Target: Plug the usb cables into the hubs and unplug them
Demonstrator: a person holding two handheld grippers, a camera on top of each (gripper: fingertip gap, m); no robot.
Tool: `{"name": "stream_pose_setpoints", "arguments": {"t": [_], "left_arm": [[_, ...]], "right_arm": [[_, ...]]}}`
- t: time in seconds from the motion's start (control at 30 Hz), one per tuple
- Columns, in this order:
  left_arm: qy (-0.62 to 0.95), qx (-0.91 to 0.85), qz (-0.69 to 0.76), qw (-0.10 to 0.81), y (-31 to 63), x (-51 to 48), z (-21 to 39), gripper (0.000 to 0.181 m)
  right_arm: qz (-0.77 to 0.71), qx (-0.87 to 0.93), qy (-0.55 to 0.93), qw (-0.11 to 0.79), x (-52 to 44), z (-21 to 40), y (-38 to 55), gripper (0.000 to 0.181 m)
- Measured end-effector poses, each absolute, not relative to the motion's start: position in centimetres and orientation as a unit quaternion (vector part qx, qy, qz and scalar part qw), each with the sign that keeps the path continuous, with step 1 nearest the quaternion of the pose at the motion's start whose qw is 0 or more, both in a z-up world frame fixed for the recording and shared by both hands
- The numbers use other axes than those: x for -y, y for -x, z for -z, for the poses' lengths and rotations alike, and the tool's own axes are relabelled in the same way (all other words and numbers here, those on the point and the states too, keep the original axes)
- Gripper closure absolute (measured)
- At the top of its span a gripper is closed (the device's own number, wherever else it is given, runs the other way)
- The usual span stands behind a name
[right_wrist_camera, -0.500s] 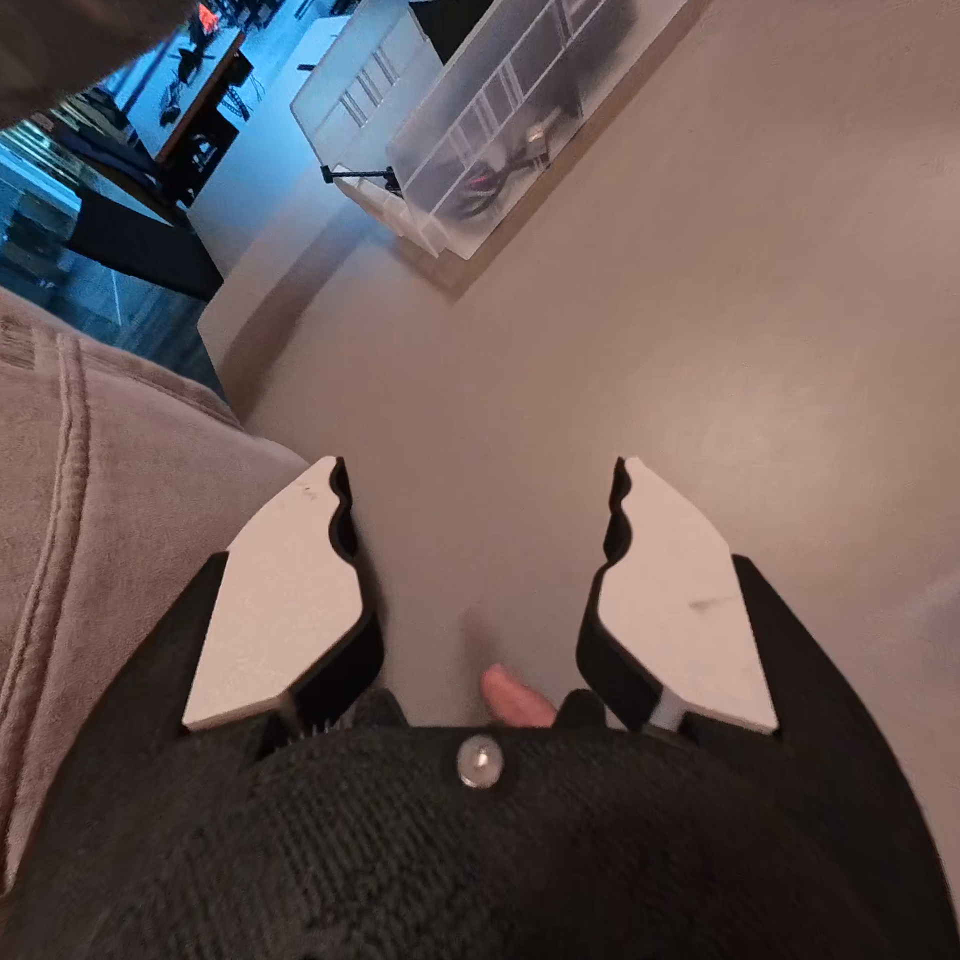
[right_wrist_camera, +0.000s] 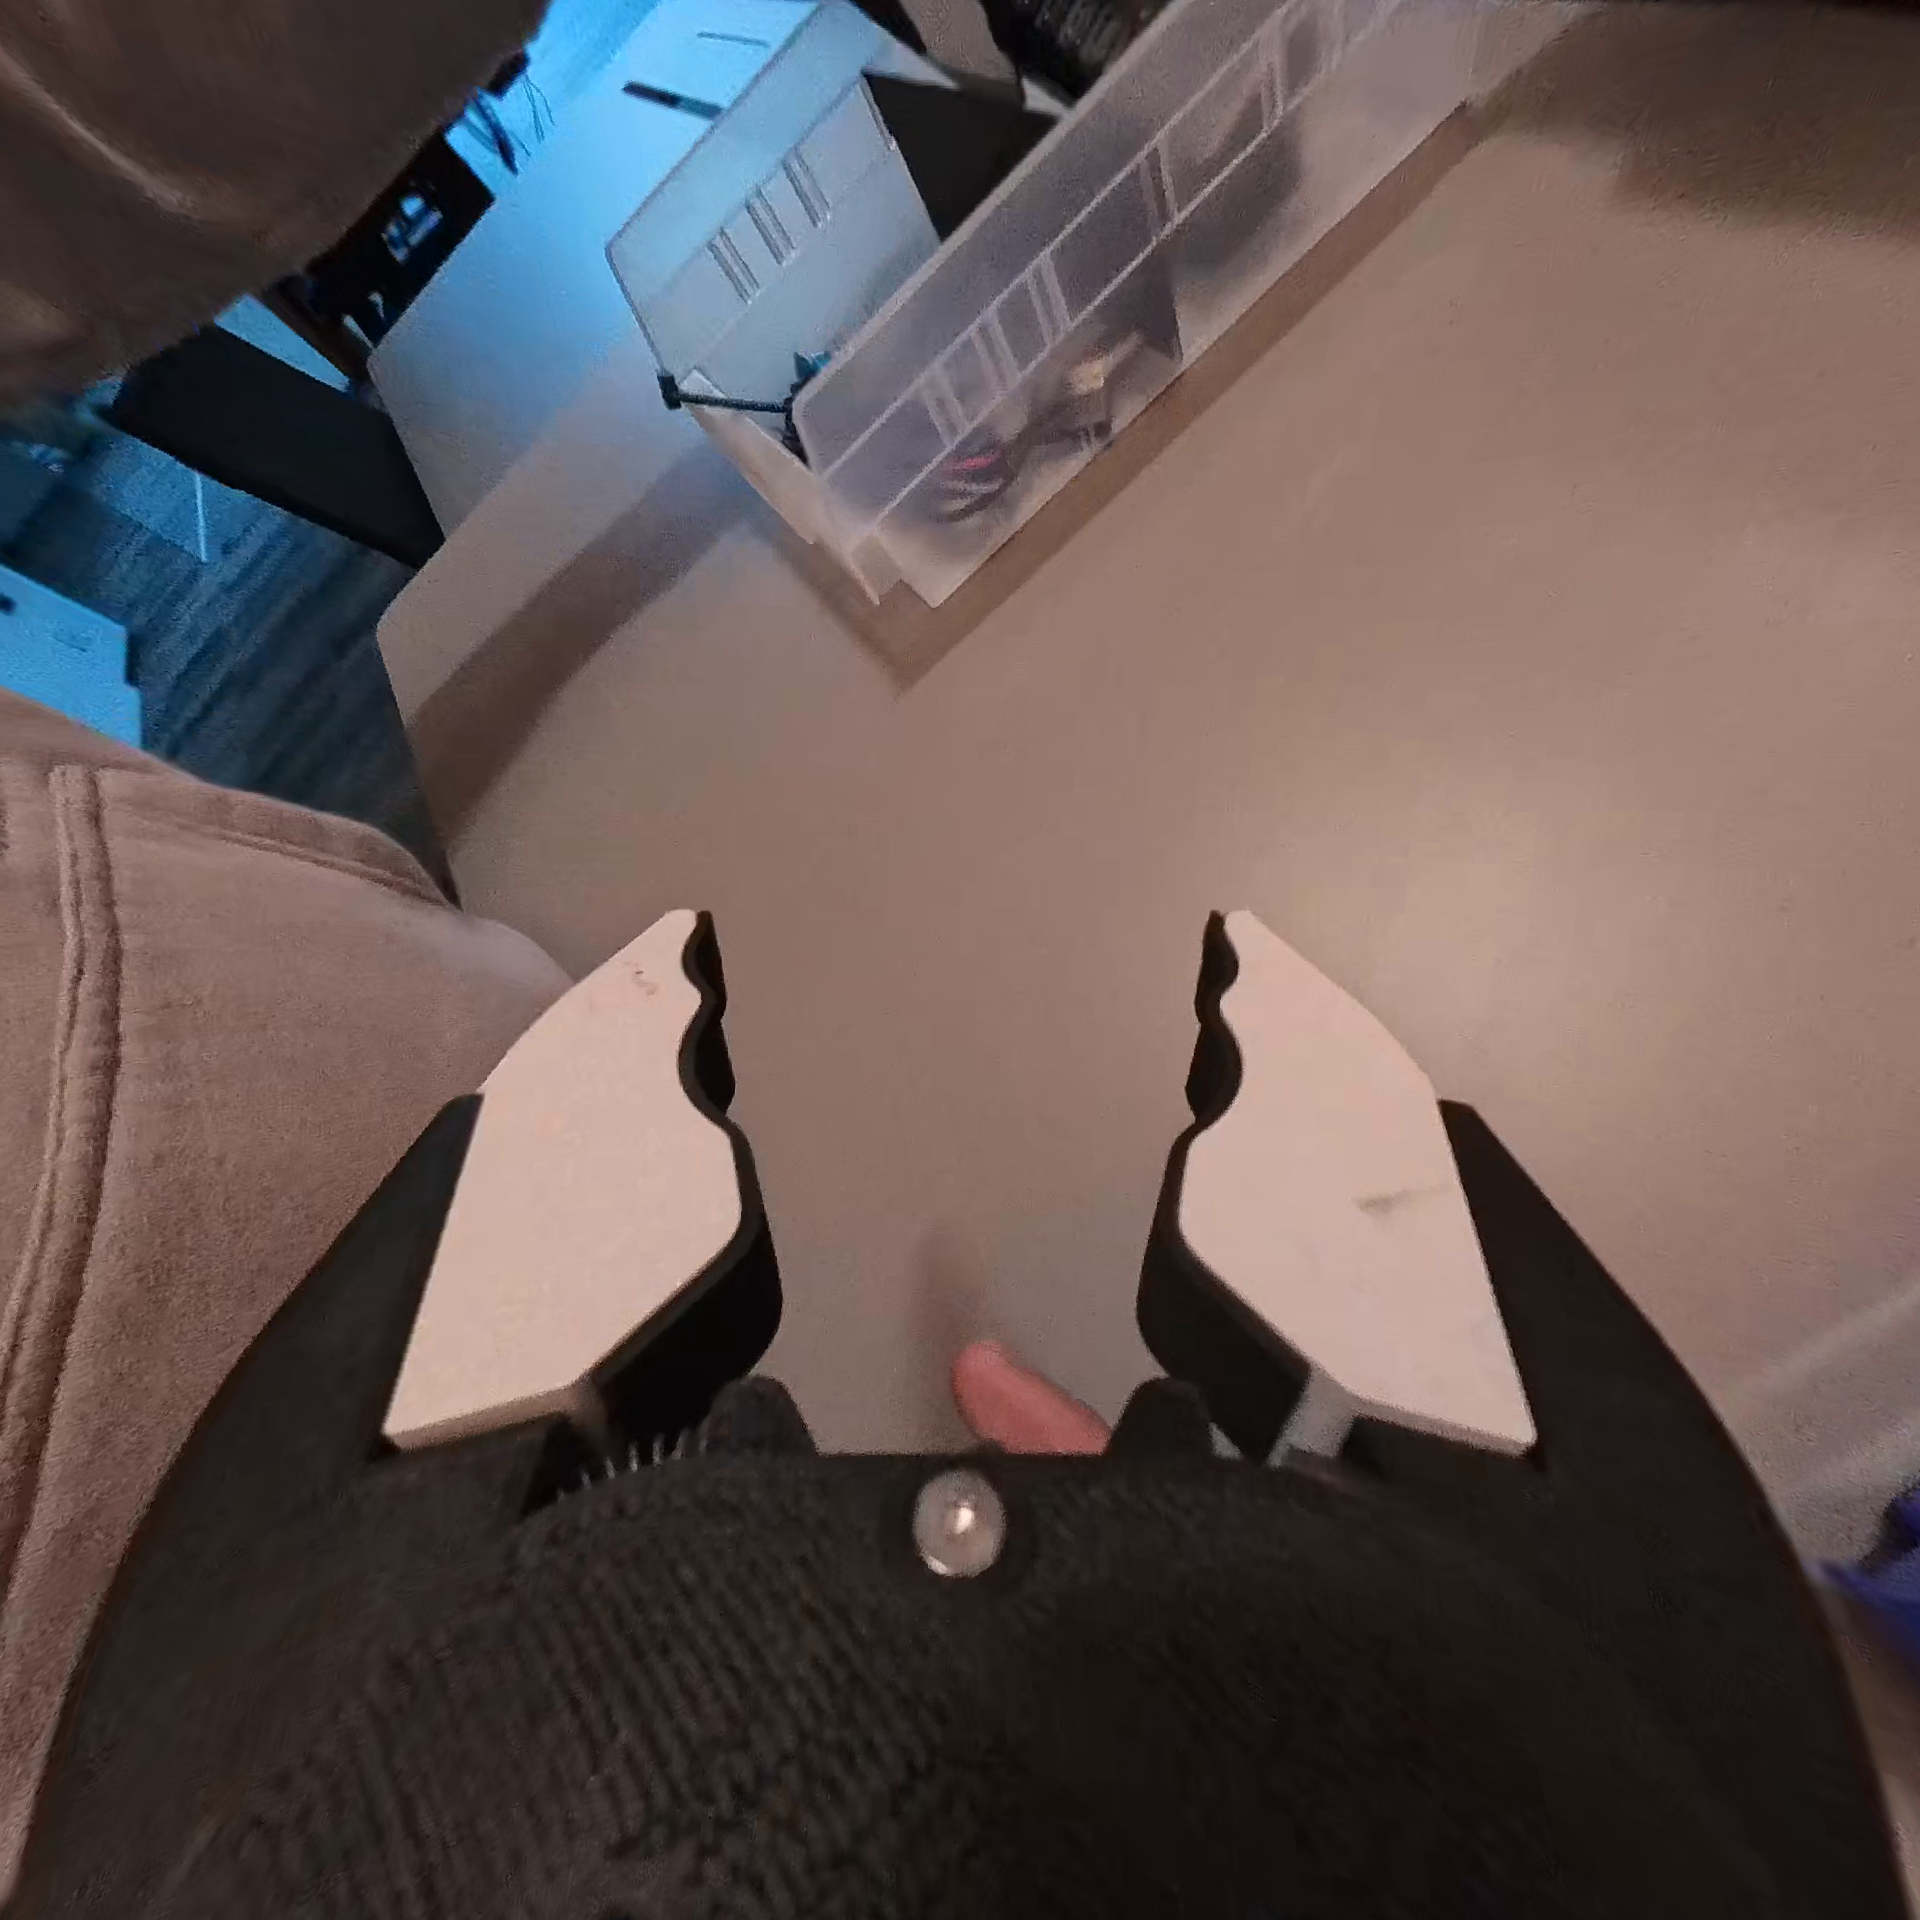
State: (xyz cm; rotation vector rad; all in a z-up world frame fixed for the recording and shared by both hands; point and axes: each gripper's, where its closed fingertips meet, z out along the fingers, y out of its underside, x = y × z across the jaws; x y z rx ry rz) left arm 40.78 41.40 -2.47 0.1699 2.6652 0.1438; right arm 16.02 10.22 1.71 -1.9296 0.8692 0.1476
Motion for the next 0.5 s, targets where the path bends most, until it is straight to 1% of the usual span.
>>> {"name": "stream_pose_setpoints", "arguments": {"t": [0.13,0.23,0.33,0.43,0.47,0.5], "left_arm": [[-0.043,-0.936,-0.060,0.344,-39.5,-40.2,-2.8,0.123],[-0.027,-0.909,-0.025,0.415,-37.1,-38.4,-7.0,0.123],[-0.037,-0.882,0.036,0.468,-33.1,-35.3,-10.1,0.123],[-0.097,-0.861,0.107,0.487,-27.9,-30.7,-11.7,0.124],[-0.117,-0.856,0.129,0.486,-26.1,-29.0,-12.0,0.123],[-0.142,-0.852,0.154,0.479,-24.3,-27.3,-12.2,0.123]], "right_arm": [[-0.049,-0.344,0.779,0.523,-11.1,-3.4,-17.1,0.091],[-0.025,-0.338,0.763,0.550,-11.8,-4.6,-18.1,0.090],[-0.031,-0.313,0.742,0.592,-13.0,-6.2,-18.8,0.086],[-0.026,-0.276,0.725,0.631,-13.9,-7.5,-19.9,0.080],[-0.027,-0.259,0.721,0.642,-14.2,-7.8,-20.4,0.075],[-0.027,-0.241,0.716,0.654,-14.5,-8.1,-20.9,0.075]]}}
